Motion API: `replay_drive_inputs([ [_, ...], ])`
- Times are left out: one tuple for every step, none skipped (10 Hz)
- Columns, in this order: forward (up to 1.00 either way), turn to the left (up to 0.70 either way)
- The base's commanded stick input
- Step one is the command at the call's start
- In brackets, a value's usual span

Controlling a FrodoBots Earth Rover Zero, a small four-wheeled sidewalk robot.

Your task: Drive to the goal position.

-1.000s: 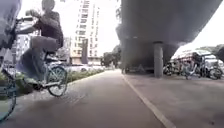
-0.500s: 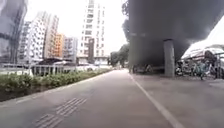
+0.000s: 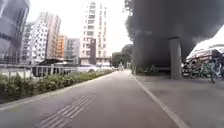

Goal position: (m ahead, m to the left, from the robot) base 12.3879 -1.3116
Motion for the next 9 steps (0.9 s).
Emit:
replay_drive_inputs([
  [0.7,-0.13],
  [0.7,-0.14],
  [0.7,-0.14],
  [0.7,-0.14],
  [0.7,-0.14],
  [0.7,-0.14],
  [0.7,-0.14],
  [0.7,-0.14],
  [0.7,-0.05],
])
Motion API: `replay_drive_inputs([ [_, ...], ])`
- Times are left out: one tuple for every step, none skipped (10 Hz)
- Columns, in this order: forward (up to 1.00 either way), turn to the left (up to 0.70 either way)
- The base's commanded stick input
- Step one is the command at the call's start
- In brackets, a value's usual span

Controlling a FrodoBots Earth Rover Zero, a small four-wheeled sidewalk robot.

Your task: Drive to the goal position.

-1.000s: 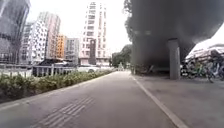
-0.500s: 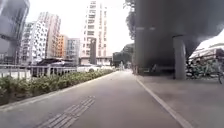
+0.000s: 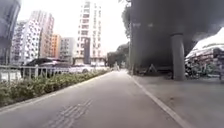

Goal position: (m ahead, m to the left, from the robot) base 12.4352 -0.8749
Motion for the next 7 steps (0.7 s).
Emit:
replay_drive_inputs([
  [0.7,0.0],
  [0.7,0.0],
  [0.7,0.0],
  [0.7,0.0],
  [0.7,0.0],
  [0.7,0.0],
  [0.7,0.02],
])
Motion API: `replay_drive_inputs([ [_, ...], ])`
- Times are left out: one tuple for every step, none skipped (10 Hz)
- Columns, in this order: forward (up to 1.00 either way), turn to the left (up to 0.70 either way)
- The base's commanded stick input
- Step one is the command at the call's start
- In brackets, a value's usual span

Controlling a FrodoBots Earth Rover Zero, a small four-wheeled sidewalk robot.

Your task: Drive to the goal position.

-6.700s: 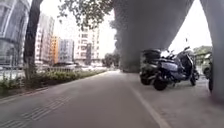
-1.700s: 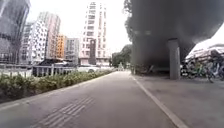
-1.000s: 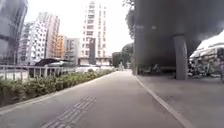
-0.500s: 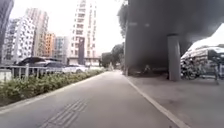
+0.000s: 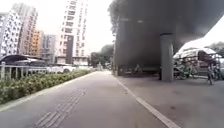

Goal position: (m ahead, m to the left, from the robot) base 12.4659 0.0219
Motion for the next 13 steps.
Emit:
replay_drive_inputs([
  [0.7,0.14],
  [0.7,0.14],
  [0.7,0.14],
  [0.7,0.14],
  [0.7,0.02],
  [0.7,0.0],
  [0.7,0.0],
  [0.7,0.0],
  [0.7,0.0],
  [0.7,0.0],
  [0.7,0.0],
  [0.7,0.0],
  [0.7,0.0],
])
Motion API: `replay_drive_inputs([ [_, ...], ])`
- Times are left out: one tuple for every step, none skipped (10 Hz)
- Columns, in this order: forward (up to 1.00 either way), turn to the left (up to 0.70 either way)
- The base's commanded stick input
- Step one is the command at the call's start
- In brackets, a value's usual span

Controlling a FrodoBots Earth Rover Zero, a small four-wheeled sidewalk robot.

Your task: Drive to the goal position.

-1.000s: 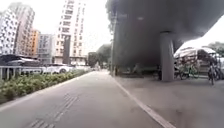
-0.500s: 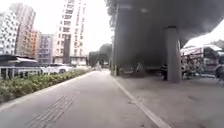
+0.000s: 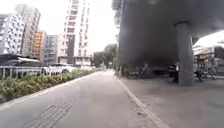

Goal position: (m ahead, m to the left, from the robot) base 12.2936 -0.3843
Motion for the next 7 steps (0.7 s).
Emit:
replay_drive_inputs([
  [0.7,0.0],
  [0.7,0.0],
  [0.7,0.0],
  [0.7,0.0],
  [0.7,0.0],
  [0.7,0.0],
  [0.7,0.0],
])
